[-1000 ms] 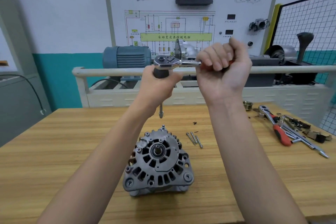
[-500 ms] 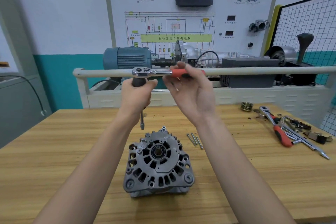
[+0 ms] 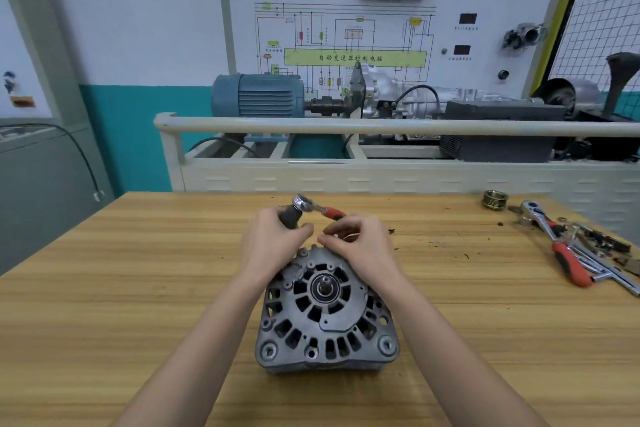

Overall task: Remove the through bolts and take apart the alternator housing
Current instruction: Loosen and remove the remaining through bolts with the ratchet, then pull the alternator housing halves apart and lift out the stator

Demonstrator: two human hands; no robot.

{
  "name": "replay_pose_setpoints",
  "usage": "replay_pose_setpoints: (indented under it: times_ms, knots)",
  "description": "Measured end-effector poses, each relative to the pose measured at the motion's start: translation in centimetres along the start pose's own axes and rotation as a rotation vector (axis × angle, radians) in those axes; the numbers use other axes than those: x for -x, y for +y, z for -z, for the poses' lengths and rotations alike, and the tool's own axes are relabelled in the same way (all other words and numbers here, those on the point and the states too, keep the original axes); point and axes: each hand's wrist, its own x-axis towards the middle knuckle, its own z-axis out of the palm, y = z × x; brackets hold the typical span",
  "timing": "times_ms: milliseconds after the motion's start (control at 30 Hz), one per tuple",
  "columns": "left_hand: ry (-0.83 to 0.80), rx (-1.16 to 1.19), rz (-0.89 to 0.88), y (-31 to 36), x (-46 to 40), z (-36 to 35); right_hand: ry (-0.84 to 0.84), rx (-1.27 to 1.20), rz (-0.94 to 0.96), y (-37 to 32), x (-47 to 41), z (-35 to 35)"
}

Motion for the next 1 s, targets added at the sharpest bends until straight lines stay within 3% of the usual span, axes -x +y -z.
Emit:
replay_pose_setpoints:
  times_ms: [133, 433, 633, 767, 933, 1000]
  knots:
    - [0.010, -0.078, 0.030, -0.9, 0.6, -0.9, 0.125, 0.148, 0.067, 0.5, 0.4, 0.3]
    - [-0.066, -0.118, 0.075, -0.9, 0.4, -1.1, 0.128, 0.190, 0.321, -0.9, 0.6, 1.4]
    - [-0.085, -0.109, 0.107, -1.1, 0.4, -1.2, 0.348, -0.064, 0.358, -3.2, -0.2, 4.8]
    - [-0.100, -0.050, 0.109, -1.4, 0.4, -1.1, 0.367, -0.176, 0.133, -0.1, -1.3, 6.3]
    - [-0.104, 0.001, 0.132, -1.5, 0.5, -1.1, 0.327, 0.019, -0.259, 8.8, -0.3, 4.7]
    - [-0.113, 0.020, 0.145, -1.5, 0.4, -1.1, 0.324, 0.036, -0.311, 11.1, 0.1, 3.5]
